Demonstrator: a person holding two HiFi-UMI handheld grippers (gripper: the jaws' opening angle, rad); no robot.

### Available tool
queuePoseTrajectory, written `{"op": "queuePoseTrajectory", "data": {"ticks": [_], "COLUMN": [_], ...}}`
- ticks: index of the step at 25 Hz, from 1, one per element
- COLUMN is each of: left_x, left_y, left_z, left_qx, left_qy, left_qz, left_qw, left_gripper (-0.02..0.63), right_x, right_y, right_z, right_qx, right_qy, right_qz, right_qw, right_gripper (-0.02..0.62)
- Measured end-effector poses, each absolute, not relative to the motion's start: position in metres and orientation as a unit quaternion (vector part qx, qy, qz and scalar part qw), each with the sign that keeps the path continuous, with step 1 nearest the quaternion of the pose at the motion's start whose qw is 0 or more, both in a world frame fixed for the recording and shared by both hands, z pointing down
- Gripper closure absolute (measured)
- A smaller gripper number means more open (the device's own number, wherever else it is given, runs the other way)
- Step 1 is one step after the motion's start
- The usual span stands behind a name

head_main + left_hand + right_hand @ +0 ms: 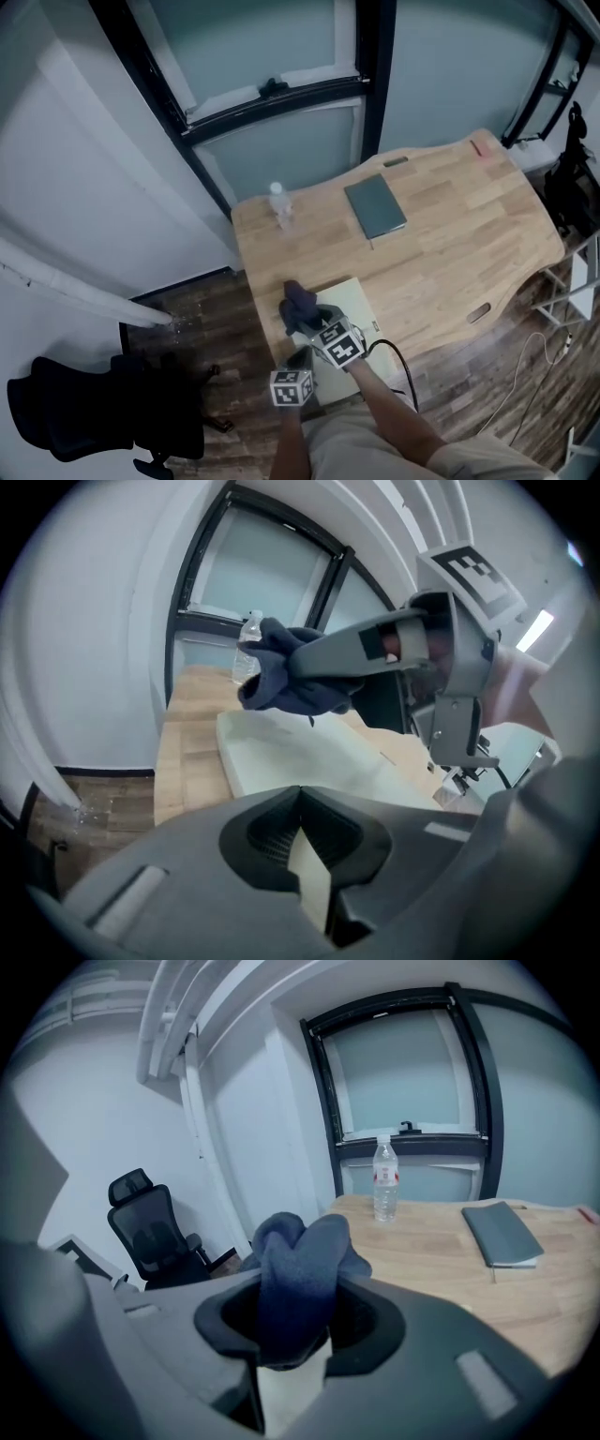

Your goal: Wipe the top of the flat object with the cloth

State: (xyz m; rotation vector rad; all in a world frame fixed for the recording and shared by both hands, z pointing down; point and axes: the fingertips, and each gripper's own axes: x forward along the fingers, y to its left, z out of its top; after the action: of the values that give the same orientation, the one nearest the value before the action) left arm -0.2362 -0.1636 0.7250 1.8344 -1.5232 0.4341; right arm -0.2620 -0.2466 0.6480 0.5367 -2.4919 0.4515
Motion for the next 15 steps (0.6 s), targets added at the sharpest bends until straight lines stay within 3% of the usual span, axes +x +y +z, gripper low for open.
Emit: {"op": "queuePoseTrajectory", "data": {"ticks": [3,7,15], "left_x": [-0.237,-0.24,-0.234], "left_y": [-0.164,-0.167,-0.171], "left_z": [0.726,0.732,0.733], "left_qx": [0.727,0.736,0.763], "left_qy": [-0.559,-0.532,-0.499], "left_qz": [0.155,0.159,0.159], "left_qw": [0.367,0.386,0.379], "left_gripper": [0.597,0.597,0.598], "right_x": [-0.282,-0.294,-0.295], "right_y": [-0.248,-0.238,-0.242], "right_z": [0.662,0.723,0.726], "right_qx": [0.2,0.187,0.252], "right_qy": [-0.921,-0.894,-0.885], "right_qz": [0.166,0.121,0.144], "right_qw": [0.29,0.389,0.365], "right_gripper": [0.451,0.451,0.451]}}
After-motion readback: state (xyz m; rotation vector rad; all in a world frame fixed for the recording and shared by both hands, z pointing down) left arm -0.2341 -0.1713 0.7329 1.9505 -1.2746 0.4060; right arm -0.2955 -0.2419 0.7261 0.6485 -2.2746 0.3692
